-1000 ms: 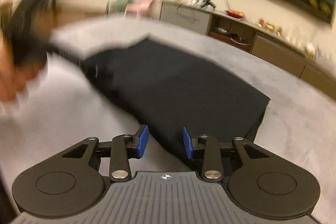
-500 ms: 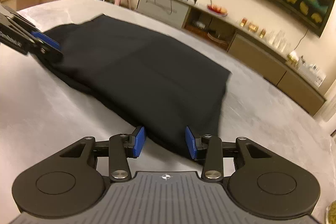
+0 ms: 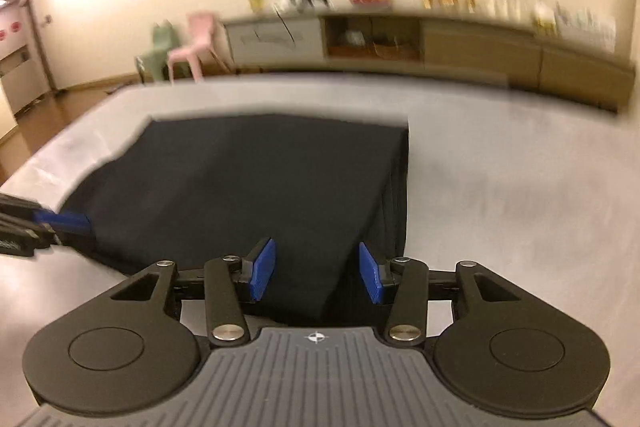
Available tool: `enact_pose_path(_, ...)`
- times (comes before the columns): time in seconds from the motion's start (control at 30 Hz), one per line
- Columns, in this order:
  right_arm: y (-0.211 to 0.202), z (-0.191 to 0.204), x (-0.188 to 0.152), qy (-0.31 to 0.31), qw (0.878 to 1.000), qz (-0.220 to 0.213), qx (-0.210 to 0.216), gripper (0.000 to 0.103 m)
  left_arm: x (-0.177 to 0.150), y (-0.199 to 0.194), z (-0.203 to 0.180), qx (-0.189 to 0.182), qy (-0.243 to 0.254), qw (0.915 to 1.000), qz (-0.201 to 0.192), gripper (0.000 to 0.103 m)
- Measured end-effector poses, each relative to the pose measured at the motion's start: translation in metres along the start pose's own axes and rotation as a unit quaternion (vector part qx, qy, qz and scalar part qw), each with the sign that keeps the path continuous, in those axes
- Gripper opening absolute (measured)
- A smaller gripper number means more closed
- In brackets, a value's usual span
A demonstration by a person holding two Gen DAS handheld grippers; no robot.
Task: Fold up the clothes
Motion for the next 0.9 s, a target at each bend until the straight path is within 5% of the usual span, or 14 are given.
enact_pose_path(0.4,0.013,-0.016,-0.008,0.003,0.999,0.023,-0.044,0.053,0.005,-0.002,0.013,0.032,-0.001,0.9994,0.011,0.039)
enact_pose_path(0.47,0.018,-0.036,-0.007,0.008,0.997,0.029,-0.068,0.067,0.005,-0.005,0.016,0.039,-0.010,0.9991,0.016,0.053)
enact_pose_path(0.53,0.001,-0.068,-0.007,0.004,0.990,0.030,-0.140,0.067,0.007,-0.014,0.022,0.053,-0.023,0.9983,0.007,0.081)
enact_pose_path(0.63,-0.037,-0.094,-0.003,-0.017,0.977,0.022,-0.213,0.072,0.012,-0.033,0.027,0.068,-0.039,0.9968,-0.009,0.085)
enact_pose_path(0.73,-0.076,-0.077,0.008,0.005,0.981,-0.025,-0.193,0.096,0.019,-0.054,0.015,0.065,-0.026,0.9970,-0.032,0.096)
enact_pose_path(0.9,-0.092,-0.013,-0.021,0.009,0.990,-0.040,-0.133,0.099,0.019,-0.088,-0.012,0.059,-0.010,0.9964,-0.060,0.103)
Point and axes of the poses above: each gripper's, at about its wrist camera, not at the fingertips, and y roughly the way its jaws point, z to its left, x to its top, the point moved 10 cm from there along y, roughly the way its jaws point, and after that the axes turned 5 degrees about -z, right-handed, at the moved point
